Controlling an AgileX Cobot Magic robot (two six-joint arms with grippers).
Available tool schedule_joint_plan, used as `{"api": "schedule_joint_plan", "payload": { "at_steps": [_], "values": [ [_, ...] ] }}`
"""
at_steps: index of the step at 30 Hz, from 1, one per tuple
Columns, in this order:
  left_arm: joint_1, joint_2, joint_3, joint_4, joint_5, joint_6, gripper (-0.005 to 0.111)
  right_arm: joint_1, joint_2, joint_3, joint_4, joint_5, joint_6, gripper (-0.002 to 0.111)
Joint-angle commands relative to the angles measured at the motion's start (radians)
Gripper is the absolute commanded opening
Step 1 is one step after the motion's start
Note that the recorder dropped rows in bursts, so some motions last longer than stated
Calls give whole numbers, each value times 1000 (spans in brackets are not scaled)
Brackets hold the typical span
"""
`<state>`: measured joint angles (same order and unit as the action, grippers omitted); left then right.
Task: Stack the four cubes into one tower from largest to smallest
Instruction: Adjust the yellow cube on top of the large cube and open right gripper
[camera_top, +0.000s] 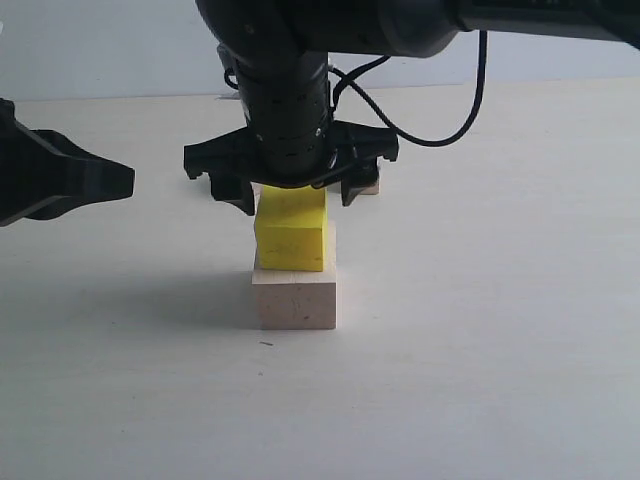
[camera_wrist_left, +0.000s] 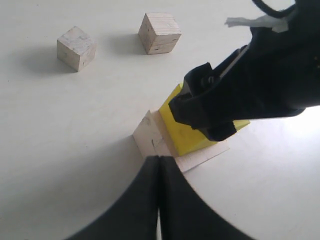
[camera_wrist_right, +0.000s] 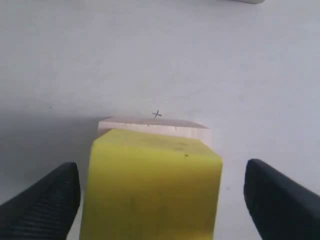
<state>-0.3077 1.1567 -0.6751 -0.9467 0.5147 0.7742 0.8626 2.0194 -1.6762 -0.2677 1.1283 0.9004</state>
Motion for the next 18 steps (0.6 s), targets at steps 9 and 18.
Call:
{"api": "schedule_joint_plan", "payload": {
  "at_steps": [9,18],
  "values": [
    [-4,-7,1,-5,-8,-2,0,2,-1,-7,3,75,-64,84],
    [-4,-7,1,-5,-8,-2,0,2,-1,-7,62,42,-64,84]
  ]
}}
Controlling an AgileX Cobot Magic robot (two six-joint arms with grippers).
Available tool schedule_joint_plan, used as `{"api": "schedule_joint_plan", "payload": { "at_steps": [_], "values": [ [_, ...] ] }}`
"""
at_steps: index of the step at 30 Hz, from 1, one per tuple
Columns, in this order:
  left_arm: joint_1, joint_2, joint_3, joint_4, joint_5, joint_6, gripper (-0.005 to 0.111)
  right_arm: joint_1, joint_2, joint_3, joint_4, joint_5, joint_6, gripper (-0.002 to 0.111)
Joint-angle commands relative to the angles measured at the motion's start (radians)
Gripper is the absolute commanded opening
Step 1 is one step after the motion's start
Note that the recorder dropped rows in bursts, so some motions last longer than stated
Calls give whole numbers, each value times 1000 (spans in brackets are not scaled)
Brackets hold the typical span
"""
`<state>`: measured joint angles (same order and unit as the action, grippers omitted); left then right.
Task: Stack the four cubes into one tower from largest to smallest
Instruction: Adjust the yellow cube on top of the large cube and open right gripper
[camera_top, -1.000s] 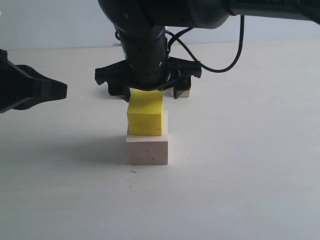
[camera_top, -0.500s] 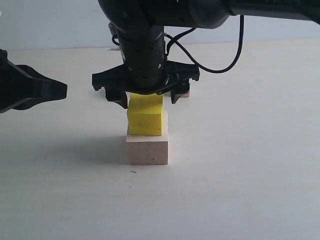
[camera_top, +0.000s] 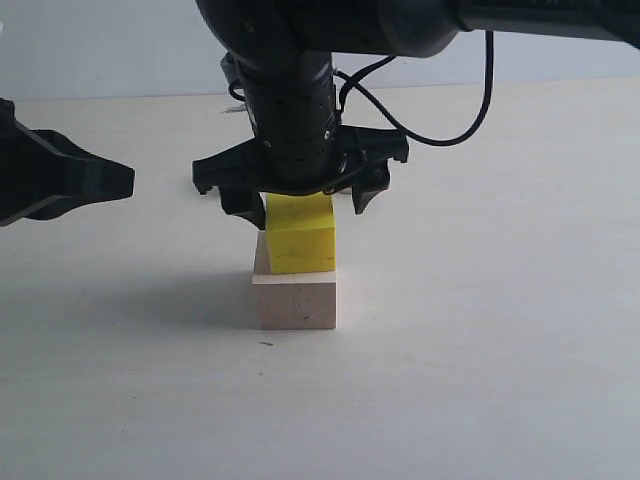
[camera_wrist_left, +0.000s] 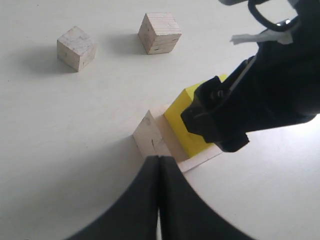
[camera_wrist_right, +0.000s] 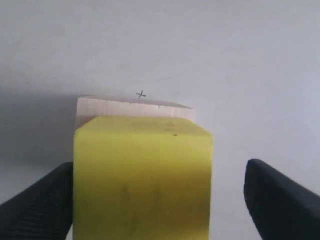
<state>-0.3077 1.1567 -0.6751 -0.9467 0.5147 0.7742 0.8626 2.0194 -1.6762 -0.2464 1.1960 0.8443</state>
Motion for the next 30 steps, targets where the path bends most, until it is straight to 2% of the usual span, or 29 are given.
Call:
{"api": "schedule_joint_plan", "payload": {
  "at_steps": [1,30],
  "values": [
    [-4,-7,1,-5,-8,-2,0,2,-1,-7,50,-35,-8,84],
    [-4,-7,1,-5,-10,-2,0,2,-1,-7,116,-43,-7,84]
  ]
}}
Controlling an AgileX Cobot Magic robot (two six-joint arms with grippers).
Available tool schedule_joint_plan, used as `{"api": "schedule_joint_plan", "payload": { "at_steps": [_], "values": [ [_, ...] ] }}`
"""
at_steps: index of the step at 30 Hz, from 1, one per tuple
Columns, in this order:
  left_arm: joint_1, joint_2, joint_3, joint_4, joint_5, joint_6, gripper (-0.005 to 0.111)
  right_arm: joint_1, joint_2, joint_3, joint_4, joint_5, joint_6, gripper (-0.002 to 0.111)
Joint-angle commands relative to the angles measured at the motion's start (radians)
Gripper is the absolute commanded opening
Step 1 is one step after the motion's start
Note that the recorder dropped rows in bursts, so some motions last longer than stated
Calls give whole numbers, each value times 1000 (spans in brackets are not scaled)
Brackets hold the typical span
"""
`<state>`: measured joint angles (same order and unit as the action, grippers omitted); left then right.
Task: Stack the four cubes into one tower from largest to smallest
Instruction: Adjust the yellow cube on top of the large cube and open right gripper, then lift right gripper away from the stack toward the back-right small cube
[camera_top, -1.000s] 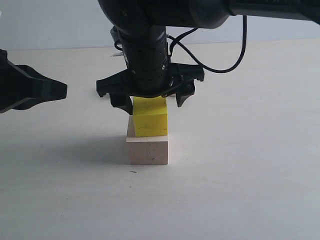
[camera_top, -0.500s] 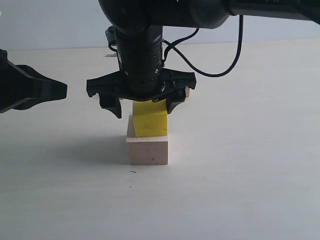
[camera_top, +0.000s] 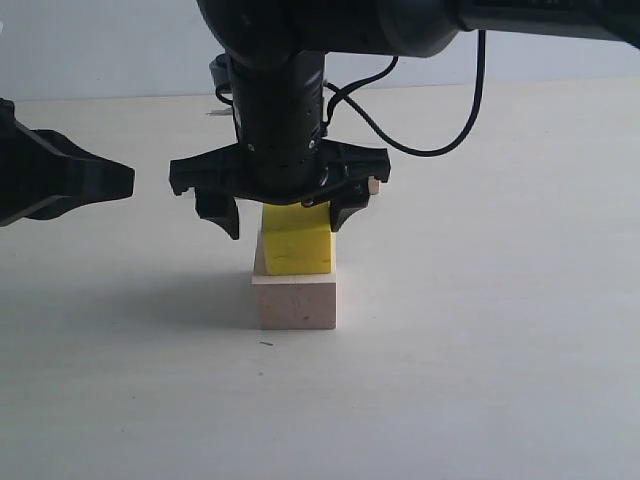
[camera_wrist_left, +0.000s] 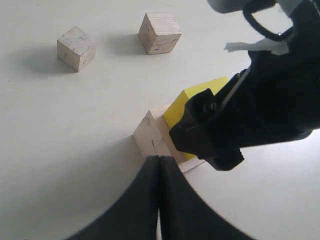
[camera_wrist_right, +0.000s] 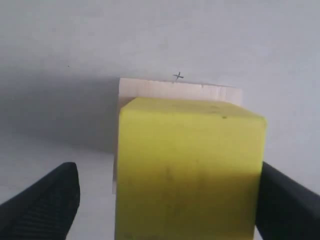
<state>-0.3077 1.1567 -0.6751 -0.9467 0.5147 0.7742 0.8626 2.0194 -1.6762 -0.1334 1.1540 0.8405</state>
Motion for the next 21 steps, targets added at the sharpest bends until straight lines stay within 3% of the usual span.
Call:
{"api": "schedule_joint_plan", "payload": {
  "at_steps": [1,21],
  "values": [
    [-4,-7,1,-5,-10,-2,0,2,-1,-7,3,-1,-3,84],
    [-4,-7,1,-5,-10,-2,0,2,-15,-7,2,1,-2,84]
  ]
}}
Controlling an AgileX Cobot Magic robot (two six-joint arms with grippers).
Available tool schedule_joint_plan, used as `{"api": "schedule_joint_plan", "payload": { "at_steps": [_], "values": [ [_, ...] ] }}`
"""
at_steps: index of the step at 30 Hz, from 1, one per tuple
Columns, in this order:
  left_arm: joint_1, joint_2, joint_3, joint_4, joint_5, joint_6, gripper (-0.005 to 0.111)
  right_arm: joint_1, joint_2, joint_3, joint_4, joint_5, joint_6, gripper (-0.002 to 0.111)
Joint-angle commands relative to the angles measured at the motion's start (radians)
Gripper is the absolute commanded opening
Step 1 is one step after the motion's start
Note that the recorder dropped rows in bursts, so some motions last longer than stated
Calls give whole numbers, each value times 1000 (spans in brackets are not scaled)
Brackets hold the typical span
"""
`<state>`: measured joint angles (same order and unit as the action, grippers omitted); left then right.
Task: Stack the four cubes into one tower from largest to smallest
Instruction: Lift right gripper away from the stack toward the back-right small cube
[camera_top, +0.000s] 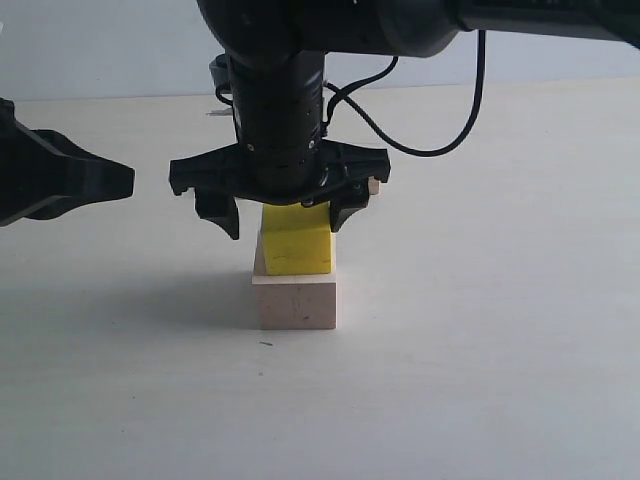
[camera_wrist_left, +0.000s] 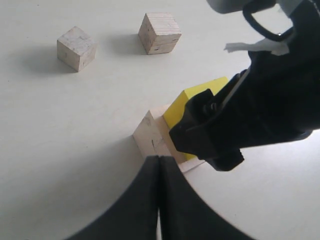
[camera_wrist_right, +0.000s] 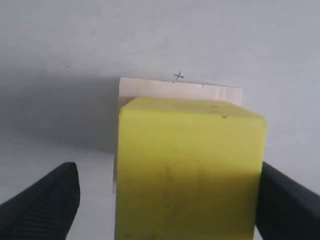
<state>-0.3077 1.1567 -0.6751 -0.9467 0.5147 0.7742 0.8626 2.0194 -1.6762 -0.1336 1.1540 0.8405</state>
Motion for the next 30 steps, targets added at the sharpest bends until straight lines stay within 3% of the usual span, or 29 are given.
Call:
{"api": "schedule_joint_plan", "payload": {
  "at_steps": [1,13,21,30],
  "values": [
    [-4,-7,1,-5,-10,-2,0,2,-21,-7,1,1,-2,84],
    [-4,-7,1,-6,-10,-2,0,2,-111,-7,-53,8,-4,84],
    [-4,-7,1,-6,-10,-2,0,-1,-180,-7,-295,7,-4,84],
    [-4,-7,1,-6,-10,-2,0,-169,-213,-7,-294,-8,-32,84]
  ]
}}
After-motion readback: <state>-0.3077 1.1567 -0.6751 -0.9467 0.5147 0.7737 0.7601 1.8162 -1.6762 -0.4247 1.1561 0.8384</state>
